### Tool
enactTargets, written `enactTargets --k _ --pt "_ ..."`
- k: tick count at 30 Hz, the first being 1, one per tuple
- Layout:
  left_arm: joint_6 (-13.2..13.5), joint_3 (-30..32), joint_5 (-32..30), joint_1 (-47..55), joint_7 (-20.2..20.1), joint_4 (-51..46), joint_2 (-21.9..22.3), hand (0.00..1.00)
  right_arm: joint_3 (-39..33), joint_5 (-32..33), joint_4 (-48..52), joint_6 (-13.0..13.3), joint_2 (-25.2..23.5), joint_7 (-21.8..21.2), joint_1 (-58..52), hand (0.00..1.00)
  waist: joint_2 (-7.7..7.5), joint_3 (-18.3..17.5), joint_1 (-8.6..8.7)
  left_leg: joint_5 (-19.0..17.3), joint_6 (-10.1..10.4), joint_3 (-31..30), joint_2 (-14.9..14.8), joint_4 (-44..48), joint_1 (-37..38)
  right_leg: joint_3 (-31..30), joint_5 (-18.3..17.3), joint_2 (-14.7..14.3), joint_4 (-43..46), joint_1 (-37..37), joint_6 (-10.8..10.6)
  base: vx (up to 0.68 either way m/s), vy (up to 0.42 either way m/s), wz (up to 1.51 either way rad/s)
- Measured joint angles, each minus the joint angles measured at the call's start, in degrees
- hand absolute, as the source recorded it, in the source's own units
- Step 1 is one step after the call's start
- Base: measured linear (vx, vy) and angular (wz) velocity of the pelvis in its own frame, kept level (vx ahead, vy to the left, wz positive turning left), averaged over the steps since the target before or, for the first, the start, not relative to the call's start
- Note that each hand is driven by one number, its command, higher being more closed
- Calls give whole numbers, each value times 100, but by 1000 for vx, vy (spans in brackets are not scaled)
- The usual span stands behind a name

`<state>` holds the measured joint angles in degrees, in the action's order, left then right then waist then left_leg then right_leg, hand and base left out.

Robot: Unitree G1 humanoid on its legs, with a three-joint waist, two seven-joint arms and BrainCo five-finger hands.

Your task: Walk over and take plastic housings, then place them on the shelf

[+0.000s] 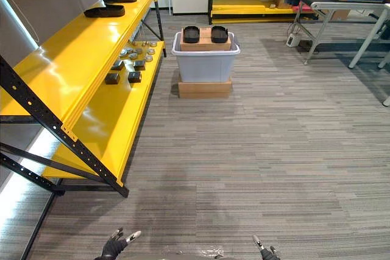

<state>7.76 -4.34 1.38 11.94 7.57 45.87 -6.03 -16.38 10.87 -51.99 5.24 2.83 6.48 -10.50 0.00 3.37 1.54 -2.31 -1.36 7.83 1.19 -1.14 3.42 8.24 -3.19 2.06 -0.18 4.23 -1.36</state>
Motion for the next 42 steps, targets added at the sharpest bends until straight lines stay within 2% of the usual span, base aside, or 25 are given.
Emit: enactTargets --k 4,8,17,19,20,22,23,24,25,26,28,29,30,31,32,33,34,35,36,37,38,39,40,41,42 --pt "18 1 -306 -81 -12 -243 -5 0 3 -667 429 30 43 -33 185 0 -23 185 76 -2 9 -2 2 -93 86 126 -11 -4 -67 90 -17 100 -5 6" --pt "24 15 -433 -78 -14 -395 -16 0 18 -1049 447 47 108 -56 228 0 10 216 77 -98 160 11 -6 -89 259 222 -44 -1 -108 297 -70 97 -7 4" --pt "27 257 -246 -65 4 -708 2 0 -20 -1074 609 35 146 -60 341 0 40 235 85 -324 397 133 -26 26 293 226 -147 16 -85 339 -216 37 -28 -4" --pt "32 276 -145 -55 10 -865 6 0 -98 -1038 620 34 150 -49 389 0 60 249 84 -566 201 256 -42 252 179 214 -282 23 -11 279 -209 16 -19 -20" --pt "31 289 -83 -44 17 -970 9 0 -117 -1018 626 27 159 -42 449 0 66 262 74 -742 85 365 -48 458 75 198 -445 61 148 165 -187 25 -14 -35" --pt "31 289 41 -27 22 -1084 51 0 -118 -950 657 -12 203 -26 566 0 155 311 77 -1035 41 507 -84 786 -80 161 -745 130 737 -163 -294 33 8 -46" --pt "33 288 83 4 25 -1225 81 0 -117 -914 706 -35 221 -13 634 0 216 359 68 -1232 7 628 -110 988 -182 146 -994 224 1448 -505 -461 11 39 -41" --pt "33 282 87 27 28 -1287 94 0 -117 -907 758 -51 224 -12 629 0 218 383 75 -1367 -30 648 -107 1030 -165 201 -1109 271 1877 -692 -552 48 76 -40" --pt "36 272 93 51 35 -1348 96 0 -115 -866 813 -73 205 -8 594 0 240 407 91 -1471 -71 667 -70 1034 -57 355 -1207 440 2770 -1060 -599 135 102 -16" --pt "37 258 135 31 40 -1379 77 0 -99 -856 846 -92 192 -1 542 0 250 446 131 -1556 -153 642 -39 1067 125 522 -1158 678 3905 -1497 -551 234 103 -7" --pt "35 253 182 22 139 -1421 0 0 -66 -833 848 -156 185 -2 485 0 178 524 153 -1718 -194 624 -5 1153 428 677 -1406 910 4837 -1894 -462 419 73 8" --pt "35 220 250 11 160 -1422 -21 0 -66 -807 877 -158 210 0 469 0 229 572 170 -1772 -157 529 -39 1074 649 934 -1625 991 4926 -2146 -303 504 39 21" --pt "35 217 264 -37 174 -1423 -20 0 -62 -808 990 -160 224 2 471 0 276 598 225 -1792 -115 472 -141 975 769 1132 -1703 986 4812 -2388 -183 444 7 29" --pt "35 216 273 -95 191 -1423 -17 0 -45 -808 1094 -154 236 4 475 0 334 637 271 -1804 -74 444 -248 933 838 1281 -1694 934 4679 -2569 -151 481 -62 40" --pt "36 217 280 -284 252 -1424 -18 0 167 -810 1214 -145 368 -4 558 0 494 831 319 -1811 122 406 -577 918 1022 1480 -1513 676 4098 -2992 3 492 -76 39" --pt "38 221 278 -387 256 -1423 -33 0 259 -812 1306 -141 408 -6 563 0 482 884 321 -1766 338 370 -650 919 1110 1511 -1170 540 3594 -3215 4 641 -126 35" --pt "40 222 274 -437 263 -1424 -88 0 363 -815 1339 -127 454 -4 563 0 429 886 327 -1751 493 359 -688 918 1200 1482 -670 422 2914 -3334 53 472 -116 25" --pt "46 222 270 -440 270 -1433 -163 0 426 -818 1357 -123 460 -4 528 0 298 874 360 -1801 603 328 -660 954 1394 1420 -135 336 2369 -3352 176 671 -191 40" --pt "44 227 265 -451 262 -1356 -175 0 489 -818 1385 -131 533 -11 488 0 204 885 423 -1921 810 265 -669 1092 1655 1232 577 358 2563 -3374 776 591 -168 26" --pt "28 223 266 -511 257 -1335 -111 0 481 -819 1387 -163 601 -13 543 0 338 914 405 -1899 868 280 -802 1236 1677 1321 379 348 2903 -3419 848 871 -265 35" --pt "41 198 266 -618 251 -1336 -73 0 482 -826 1452 -159 607 -14 606 0 368 934 458 -1559 1158 237 -858 1692 1470 1340 -113 428 3341 -3463 780 848 -284 16" --pt "43 195 274 -650 250 -1330 -20 0 517 -834 1465 -161 620 -38 624 0 393 948 451 -959 1096 207 -942 2487 1186 1345 -444 414 3386 -3249 765 823 -311 25" --pt "44 202 277 -641 248 -1329 10 0 551 -844 1466 -161 620 -45 620 0 412 962 429 -512 1067 200 -1025 3031 973 1345 -545 395 3285 -3053 769 673 -270 15" --pt "46 209 296 -592 244 -1324 63 0 633 -870 1466 -160 615 -52 612 0 449 1008 397 221 1040 151 -1329 4337 443 1388 -660 247 2875 -2461 759 643 -237 15" --pt "51 213 306 -557 241 -1312 74 0 711 -866 1465 -140 584 -41 617 0 450 1066 395 15 834 274 -1687 5736 -118 1436 -685 45 2371 -1787 771 632 -213 12"
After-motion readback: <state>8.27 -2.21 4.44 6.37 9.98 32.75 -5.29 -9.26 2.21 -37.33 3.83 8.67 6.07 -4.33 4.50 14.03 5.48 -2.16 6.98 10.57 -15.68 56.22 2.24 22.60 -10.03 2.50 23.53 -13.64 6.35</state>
